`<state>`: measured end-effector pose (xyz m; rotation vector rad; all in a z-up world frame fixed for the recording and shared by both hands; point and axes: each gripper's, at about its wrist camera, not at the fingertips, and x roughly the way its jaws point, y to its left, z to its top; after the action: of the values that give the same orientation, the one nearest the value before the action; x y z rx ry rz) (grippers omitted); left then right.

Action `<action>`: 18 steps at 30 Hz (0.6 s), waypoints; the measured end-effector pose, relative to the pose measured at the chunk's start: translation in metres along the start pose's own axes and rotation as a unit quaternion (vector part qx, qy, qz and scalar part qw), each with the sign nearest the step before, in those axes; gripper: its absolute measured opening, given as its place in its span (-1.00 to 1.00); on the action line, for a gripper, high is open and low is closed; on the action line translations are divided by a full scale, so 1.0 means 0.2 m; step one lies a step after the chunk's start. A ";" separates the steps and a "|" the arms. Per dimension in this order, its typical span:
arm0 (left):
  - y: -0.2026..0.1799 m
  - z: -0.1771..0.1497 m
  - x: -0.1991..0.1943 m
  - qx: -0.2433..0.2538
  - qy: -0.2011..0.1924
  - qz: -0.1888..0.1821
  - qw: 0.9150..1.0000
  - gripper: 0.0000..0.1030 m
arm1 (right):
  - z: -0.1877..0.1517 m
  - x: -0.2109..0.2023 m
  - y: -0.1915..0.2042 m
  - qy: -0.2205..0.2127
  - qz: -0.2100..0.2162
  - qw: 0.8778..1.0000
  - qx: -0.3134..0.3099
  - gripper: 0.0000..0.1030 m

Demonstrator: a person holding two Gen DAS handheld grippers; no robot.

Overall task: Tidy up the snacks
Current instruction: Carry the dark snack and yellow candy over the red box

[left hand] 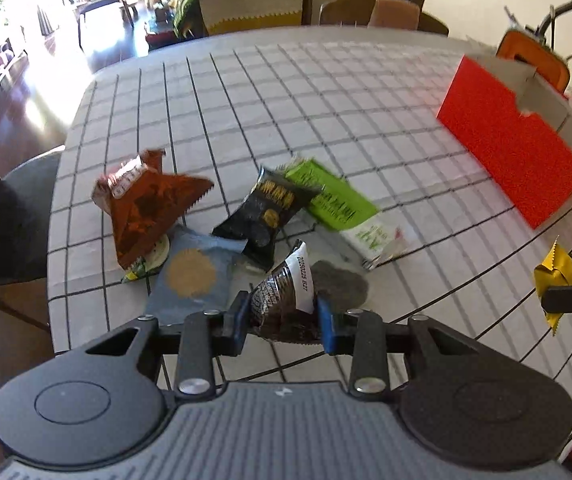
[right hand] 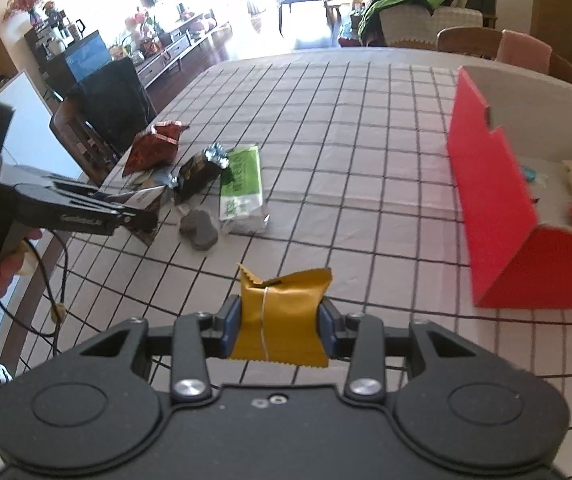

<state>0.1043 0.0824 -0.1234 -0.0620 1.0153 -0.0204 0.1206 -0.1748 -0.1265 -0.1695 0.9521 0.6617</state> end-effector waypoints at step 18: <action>-0.57 0.34 -0.28 0.021 -0.086 -0.022 0.996 -0.35 | 0.19 -0.43 -0.47 -0.077 -0.039 0.996 0.012 -0.24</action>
<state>0.1341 -0.0267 -0.0337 -0.0478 0.8412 -0.0752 0.1676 -0.2718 -0.0501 -0.1312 0.8008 0.5831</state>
